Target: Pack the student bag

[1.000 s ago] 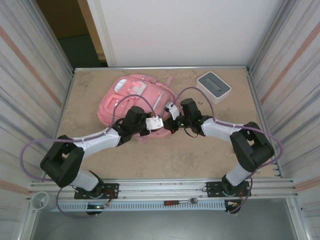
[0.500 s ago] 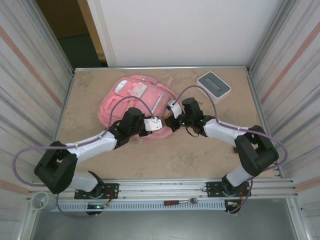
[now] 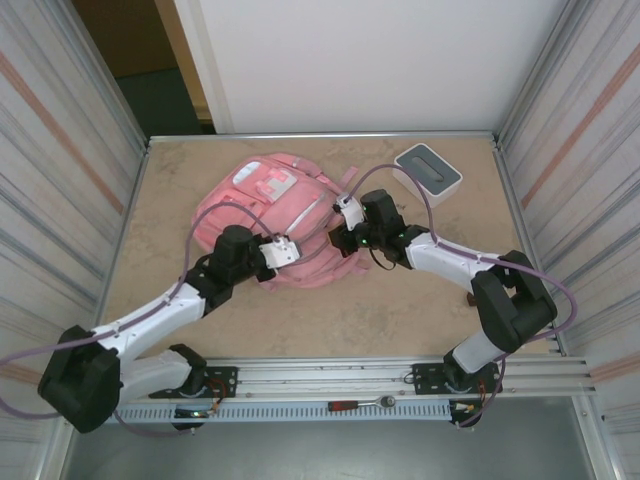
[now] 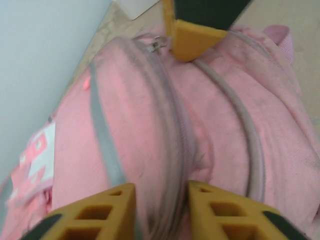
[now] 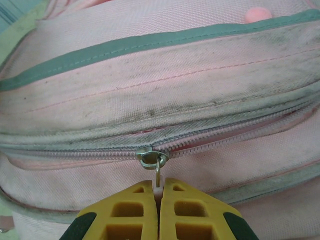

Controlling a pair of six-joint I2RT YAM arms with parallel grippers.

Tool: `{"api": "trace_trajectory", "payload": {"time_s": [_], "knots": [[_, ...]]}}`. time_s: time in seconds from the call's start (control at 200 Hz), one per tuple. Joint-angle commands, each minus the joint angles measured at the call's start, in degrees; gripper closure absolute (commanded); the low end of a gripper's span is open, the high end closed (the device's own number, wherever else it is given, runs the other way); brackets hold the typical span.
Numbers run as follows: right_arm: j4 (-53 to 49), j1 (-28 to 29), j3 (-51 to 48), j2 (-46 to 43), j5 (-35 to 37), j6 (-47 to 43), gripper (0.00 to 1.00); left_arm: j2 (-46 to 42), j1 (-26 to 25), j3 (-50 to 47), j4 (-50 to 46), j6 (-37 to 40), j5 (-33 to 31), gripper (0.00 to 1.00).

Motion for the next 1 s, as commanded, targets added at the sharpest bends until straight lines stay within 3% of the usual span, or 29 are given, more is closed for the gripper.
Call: {"api": "trace_trajectory", "payload": {"time_s": [0.0,0.13,0.366,0.536,0.711,0.877,0.992], "knots": [[0.2,0.7,0.0,-1.3,1.8,3.2,1.0,-2.6,-1.1,1.1,-0.8,-6.2,1.4,0.53],[1.6,2.1,-1.1,-4.0,1.1,4.6,1.0,0.3,-6.0,3.1,0.6,-6.5,-0.6,0.45],[2.1,4.5,-2.2,-8.8,0.8,5.5,1.0,11.2,-8.2,9.4,1.5,-4.8,-7.0,0.47],[1.3,4.9,-3.4,-9.2,2.9,4.8,1.0,13.4,-8.2,10.3,2.3,-3.8,-9.4,0.72],[-2.1,1.6,-3.7,-7.7,6.9,3.5,1.0,8.3,-7.1,5.7,4.2,-3.0,-2.9,0.92],[-6.9,-0.4,-1.2,-6.7,12.2,2.3,1.0,2.3,-2.8,2.0,4.2,-5.2,4.2,0.97],[-9.8,-1.0,1.1,-5.8,14.1,1.9,1.0,-1.0,0.7,-0.2,4.5,-6.0,5.6,0.97]]}}
